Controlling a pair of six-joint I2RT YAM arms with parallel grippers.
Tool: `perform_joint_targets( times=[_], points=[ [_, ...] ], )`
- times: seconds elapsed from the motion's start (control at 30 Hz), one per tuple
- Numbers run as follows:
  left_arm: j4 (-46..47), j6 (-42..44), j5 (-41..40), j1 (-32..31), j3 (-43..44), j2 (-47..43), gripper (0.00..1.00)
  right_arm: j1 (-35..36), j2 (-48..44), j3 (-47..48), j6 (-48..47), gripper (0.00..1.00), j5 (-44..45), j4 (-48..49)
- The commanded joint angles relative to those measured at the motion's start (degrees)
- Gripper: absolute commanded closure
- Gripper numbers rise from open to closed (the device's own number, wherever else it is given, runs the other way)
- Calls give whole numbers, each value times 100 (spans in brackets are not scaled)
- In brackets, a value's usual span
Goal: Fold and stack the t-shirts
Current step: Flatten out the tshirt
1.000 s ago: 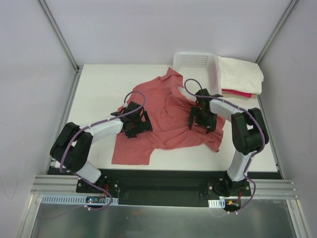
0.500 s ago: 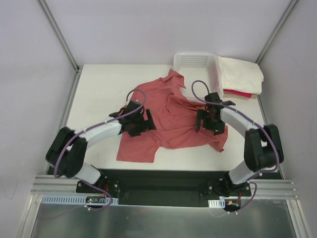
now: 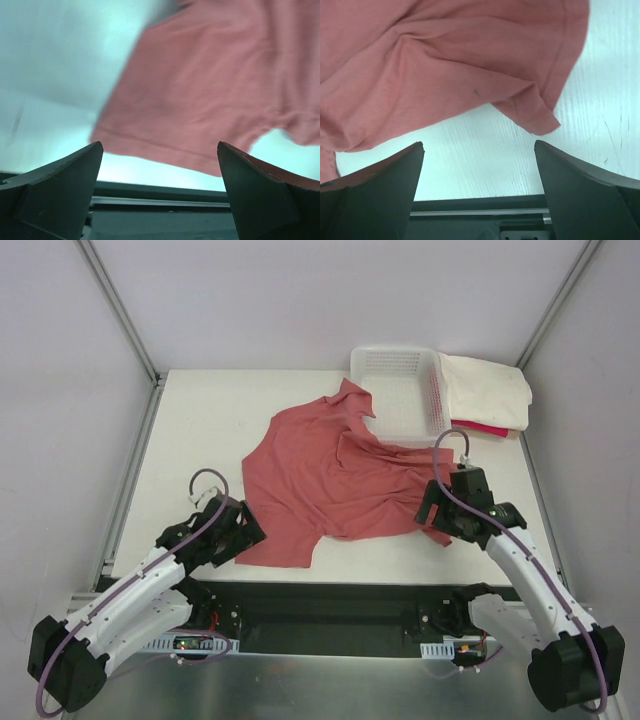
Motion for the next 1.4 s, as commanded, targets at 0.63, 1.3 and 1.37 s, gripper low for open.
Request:
perform_joint_targets(
  times=[0.63, 1.3, 1.37],
  points=[
    [513, -409, -457, 115, -632, 989, 100, -937, -1117, -920, 817, 6, 212, -725],
    [628, -110, -748, 115, -439, 611, 100, -1148, 218, -1193, 914, 56, -17, 682],
    [628, -119, -756, 115, -439, 620, 100, -1148, 227, -1166, 853, 56, 124, 699]
  ],
)
